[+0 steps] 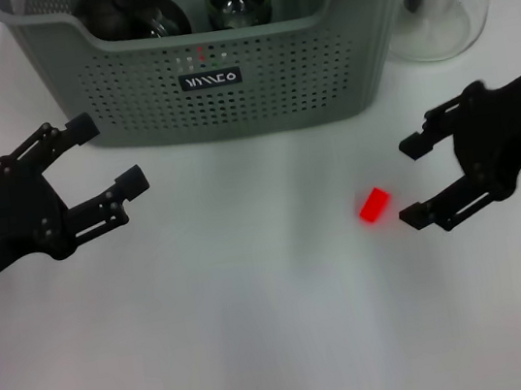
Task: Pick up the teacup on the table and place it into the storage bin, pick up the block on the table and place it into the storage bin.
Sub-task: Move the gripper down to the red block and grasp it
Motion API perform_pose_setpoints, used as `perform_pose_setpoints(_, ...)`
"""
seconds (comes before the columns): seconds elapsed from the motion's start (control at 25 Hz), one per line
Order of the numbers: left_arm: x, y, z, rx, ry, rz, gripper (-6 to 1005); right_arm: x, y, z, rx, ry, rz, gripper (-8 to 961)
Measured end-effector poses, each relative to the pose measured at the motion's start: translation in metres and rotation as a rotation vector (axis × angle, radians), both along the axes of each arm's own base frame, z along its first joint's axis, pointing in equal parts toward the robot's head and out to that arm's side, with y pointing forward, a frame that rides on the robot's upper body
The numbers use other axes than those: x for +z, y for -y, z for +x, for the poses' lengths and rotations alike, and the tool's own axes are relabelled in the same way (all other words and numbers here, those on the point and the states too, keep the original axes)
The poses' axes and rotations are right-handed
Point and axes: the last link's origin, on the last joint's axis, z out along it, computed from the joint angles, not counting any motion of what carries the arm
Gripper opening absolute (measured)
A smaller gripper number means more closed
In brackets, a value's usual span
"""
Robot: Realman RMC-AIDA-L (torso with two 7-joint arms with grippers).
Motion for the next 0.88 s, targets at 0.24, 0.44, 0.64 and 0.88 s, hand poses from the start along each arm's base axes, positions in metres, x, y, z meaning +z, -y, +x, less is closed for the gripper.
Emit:
perform_pose_setpoints(0.24, 0.000, 0.001, -0.001, 0.003, 0.001, 0.000, 917, -0.039, -0.023, 0.008, -0.075, 0.125, -0.084, 875)
perform_pose_setpoints(0.44, -0.001, 0.002, -0.001, 0.006, 0.002, -0.001, 917, -0.065, -0.036, 0.010, -0.074, 0.187, -0.068, 871)
perform_pose_setpoints(0.64, -0.001, 0.003, -0.001, 0.008, 0.003, -0.001, 917, -0.078, -0.040, 0.012, -0.055, 0.211, -0.029, 866)
perform_pose_setpoints(0.88, -0.001, 0.003, -0.001, 0.008, 0.003, -0.001, 917, -0.087, -0.045, 0.013, -0.049, 0.170, 0.026, 861)
